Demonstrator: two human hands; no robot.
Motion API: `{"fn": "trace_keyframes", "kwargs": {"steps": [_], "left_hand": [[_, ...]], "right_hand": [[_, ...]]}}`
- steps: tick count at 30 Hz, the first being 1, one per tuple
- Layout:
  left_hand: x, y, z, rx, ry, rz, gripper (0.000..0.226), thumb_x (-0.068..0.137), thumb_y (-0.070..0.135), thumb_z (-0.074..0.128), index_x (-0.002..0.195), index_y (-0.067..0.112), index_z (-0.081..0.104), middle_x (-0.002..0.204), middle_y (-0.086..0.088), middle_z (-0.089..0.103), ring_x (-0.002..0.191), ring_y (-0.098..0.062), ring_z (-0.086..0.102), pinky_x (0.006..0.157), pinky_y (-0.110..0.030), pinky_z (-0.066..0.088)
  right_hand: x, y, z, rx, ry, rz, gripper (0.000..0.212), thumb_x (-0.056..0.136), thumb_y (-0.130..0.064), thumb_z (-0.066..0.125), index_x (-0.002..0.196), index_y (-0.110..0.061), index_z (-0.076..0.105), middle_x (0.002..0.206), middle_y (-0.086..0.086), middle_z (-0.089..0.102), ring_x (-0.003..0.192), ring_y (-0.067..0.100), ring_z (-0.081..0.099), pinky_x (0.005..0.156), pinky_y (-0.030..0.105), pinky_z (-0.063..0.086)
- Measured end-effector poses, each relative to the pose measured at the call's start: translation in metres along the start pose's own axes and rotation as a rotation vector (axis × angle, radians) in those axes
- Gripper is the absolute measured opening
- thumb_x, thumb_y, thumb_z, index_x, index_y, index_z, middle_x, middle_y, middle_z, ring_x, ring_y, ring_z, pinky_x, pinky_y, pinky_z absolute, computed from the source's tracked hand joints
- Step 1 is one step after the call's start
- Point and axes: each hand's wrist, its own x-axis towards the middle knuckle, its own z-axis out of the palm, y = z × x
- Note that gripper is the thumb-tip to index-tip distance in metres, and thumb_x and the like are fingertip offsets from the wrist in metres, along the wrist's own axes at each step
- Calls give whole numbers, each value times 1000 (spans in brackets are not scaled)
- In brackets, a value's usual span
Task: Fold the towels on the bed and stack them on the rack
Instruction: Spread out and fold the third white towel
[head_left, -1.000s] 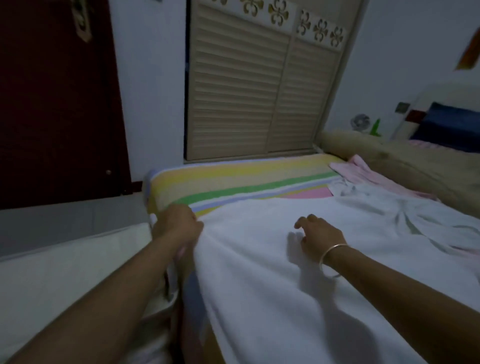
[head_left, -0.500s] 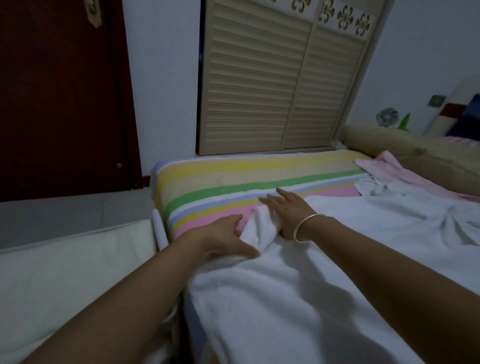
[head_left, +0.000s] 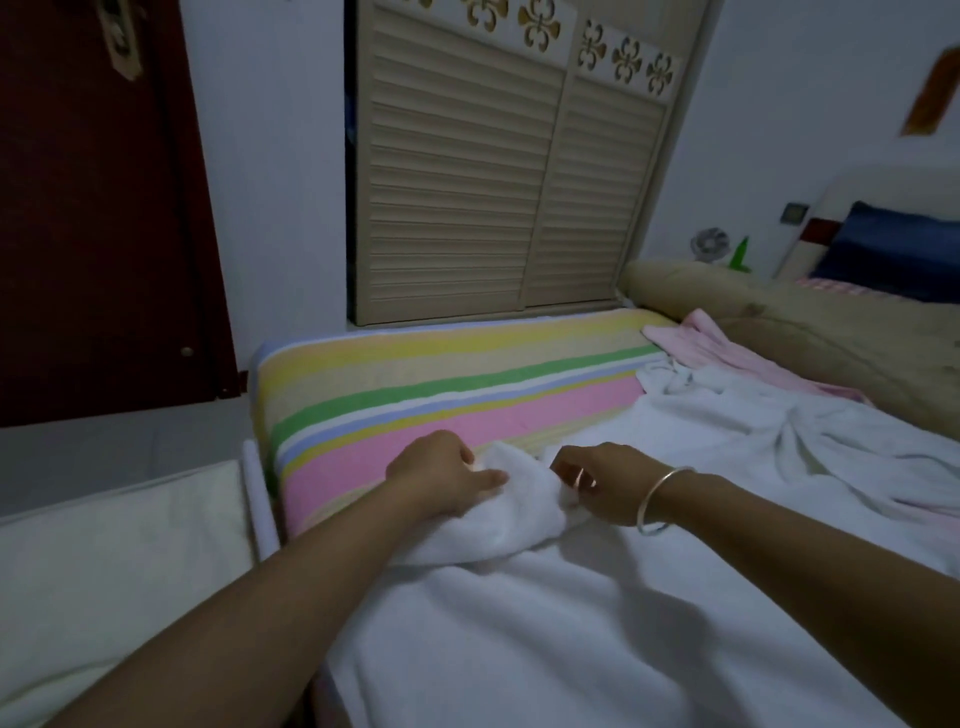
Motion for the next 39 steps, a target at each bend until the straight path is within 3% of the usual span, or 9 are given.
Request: {"fn": "trace_keyframes", "kwargs": {"steps": [3,6,10,14,18,26,31,35,39], "left_hand": [[1,24,-2,28,147,-95,61,70,76,58,87,20,71,82,4,70,81,-20,67,66,-26,47],[13,35,-8,-74,-8,-138,66,68,73,66,85,10,63,79,-5,64,71,-22,61,58,-27,41],[24,36,-15,-44,-155,-35,51,74,46,79,93,0,71,96,-15,71,81,-26,64,63,-27,43],[37,18,-35,170,44,68,25,79,37,75,91,16,73,101,-8,72,92,-25,66,68,-25,42],[53,-6,-65,246,320,2,18,83,37,69,93,22,71,105,-4,69,97,-28,63,71,-27,41],[90,-65,-106,316,588,-26,17,92,28,57,101,16,66,110,-8,63,102,-29,59,68,-30,34],[117,-102,-118,266,543,-45,26,92,28,56,108,8,61,109,-8,58,98,-27,57,63,-29,32],[135,-115,-108,33,407,-132,29,84,35,63,91,7,62,90,-7,61,82,-27,56,61,-27,34],[146,-130,-111,-639,157,-329,15,76,21,60,80,8,56,73,-8,53,65,-24,50,59,-27,37]], "right_hand": [[-1,5,-1,83,83,73,36,86,-10,46,114,-27,58,102,-5,70,97,16,63,84,26,47],[3,9,4,274,161,166,33,87,-9,46,112,-28,55,92,-7,72,79,11,67,74,23,49],[10,14,9,117,234,244,43,89,-8,45,127,-29,49,118,-6,61,110,18,57,87,31,48],[39,11,4,-166,115,177,63,88,-7,48,145,-30,33,141,-1,43,130,22,38,97,37,43],[75,1,4,-293,-59,199,39,96,-19,40,134,-20,48,132,7,54,120,28,51,94,36,42],[163,-22,-24,-121,312,328,24,89,-28,57,111,-20,62,118,9,59,109,32,57,86,35,45],[230,-40,-39,-26,471,363,18,90,-21,53,106,-16,58,107,11,61,98,34,58,74,34,42],[262,-45,-16,31,396,382,20,91,-20,51,110,-14,54,109,14,61,101,34,58,76,34,41],[281,-50,20,24,258,325,25,89,-23,52,113,-13,51,112,14,62,103,34,58,76,32,40]]}}
